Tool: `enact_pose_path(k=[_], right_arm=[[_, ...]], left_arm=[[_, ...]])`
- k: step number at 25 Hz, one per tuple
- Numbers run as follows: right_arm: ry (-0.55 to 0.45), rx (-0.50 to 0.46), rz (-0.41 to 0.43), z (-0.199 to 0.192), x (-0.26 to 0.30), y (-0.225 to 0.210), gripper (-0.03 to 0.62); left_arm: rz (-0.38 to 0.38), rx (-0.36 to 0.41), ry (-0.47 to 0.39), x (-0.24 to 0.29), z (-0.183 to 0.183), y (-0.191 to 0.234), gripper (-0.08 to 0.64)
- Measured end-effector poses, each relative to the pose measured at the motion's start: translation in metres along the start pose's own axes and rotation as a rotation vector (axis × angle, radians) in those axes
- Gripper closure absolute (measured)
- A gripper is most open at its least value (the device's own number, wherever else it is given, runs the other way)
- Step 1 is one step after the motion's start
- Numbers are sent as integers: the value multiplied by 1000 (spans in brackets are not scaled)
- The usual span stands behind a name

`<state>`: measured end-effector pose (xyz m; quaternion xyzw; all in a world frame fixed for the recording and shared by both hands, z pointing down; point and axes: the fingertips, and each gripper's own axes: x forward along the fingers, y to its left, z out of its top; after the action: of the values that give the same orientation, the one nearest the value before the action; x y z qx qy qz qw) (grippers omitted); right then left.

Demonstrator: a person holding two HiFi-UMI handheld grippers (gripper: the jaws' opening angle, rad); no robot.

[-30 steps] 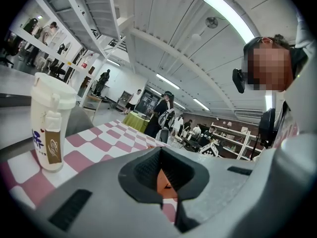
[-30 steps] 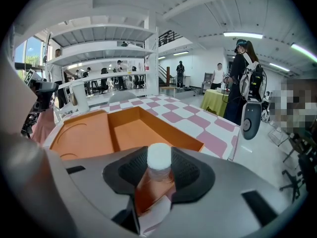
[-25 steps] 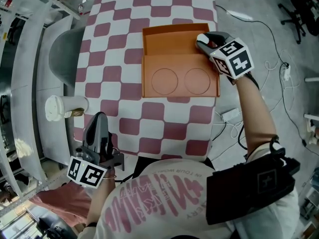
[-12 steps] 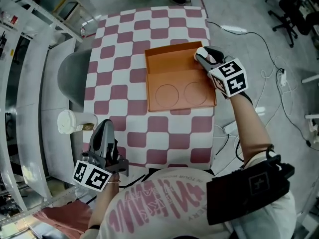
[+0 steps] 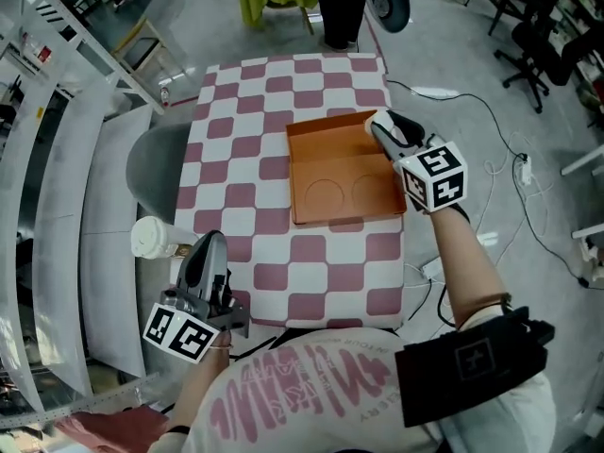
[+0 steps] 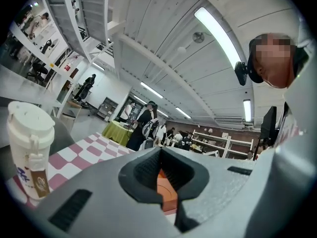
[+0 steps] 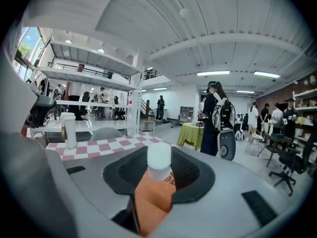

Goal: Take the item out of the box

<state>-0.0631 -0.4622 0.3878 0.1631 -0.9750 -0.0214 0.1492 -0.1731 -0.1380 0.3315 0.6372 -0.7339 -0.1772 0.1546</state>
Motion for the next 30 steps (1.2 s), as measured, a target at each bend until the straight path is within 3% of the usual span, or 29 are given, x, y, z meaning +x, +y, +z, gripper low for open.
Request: enact_pose_path(k=[20, 30], right_arm=[[-239, 84, -124, 114, -119, 120, 448], [-294, 180, -192, 126, -163, 173, 448]], left_arm=[[-230, -4, -153, -56, 70, -29, 552], [-315, -6, -148, -68, 81, -32, 552]])
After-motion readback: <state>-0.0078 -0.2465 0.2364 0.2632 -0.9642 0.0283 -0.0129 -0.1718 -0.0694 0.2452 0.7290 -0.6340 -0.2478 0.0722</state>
